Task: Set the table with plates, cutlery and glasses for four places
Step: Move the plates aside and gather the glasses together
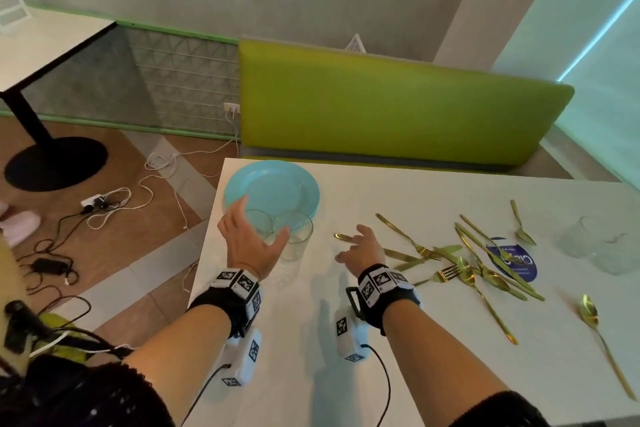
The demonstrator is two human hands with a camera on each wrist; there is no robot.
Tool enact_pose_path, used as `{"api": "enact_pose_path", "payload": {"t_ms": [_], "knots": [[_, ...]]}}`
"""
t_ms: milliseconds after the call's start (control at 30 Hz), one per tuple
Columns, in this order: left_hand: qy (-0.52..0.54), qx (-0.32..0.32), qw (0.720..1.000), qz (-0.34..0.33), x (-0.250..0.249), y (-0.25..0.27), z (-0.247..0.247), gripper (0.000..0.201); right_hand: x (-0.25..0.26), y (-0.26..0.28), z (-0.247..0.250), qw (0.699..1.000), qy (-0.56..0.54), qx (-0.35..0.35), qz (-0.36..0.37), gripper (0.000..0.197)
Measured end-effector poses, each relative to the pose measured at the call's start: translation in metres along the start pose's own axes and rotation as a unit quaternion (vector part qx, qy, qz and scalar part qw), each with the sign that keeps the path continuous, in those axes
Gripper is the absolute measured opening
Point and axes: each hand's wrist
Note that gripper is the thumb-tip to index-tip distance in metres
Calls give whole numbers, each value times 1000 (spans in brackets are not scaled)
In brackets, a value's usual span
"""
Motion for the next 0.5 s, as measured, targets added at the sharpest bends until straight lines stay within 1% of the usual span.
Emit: {"api": "enact_pose_path", "payload": {"t_ms": [133, 233, 367, 433, 500], "knots": [[3, 18, 998, -67, -49, 0, -30, 73, -12, 1, 51, 999, -2, -40, -17, 75], [-1, 51, 993, -110, -85, 6, -64, 62, -31, -6, 95, 997, -13, -64, -29, 72], [8, 134, 984, -119, -132, 19, -121, 43, -63, -18, 163, 992, -18, -111, -59, 70], [15, 175, 978, -115, -156, 27, -153, 41, -83, -28, 200, 988, -6, -136, -76, 66], [24, 211, 972, -97, -180, 34, -187, 39, -103, -40, 241, 983, 6, -155, -94, 62]]}}
Point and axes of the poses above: each hand's wrist, its own y-axis away from the middle knuckle, its own z-axis out of the back of the hand, x = y × z, and after that the axes turned 1 degree about -y, right-handed
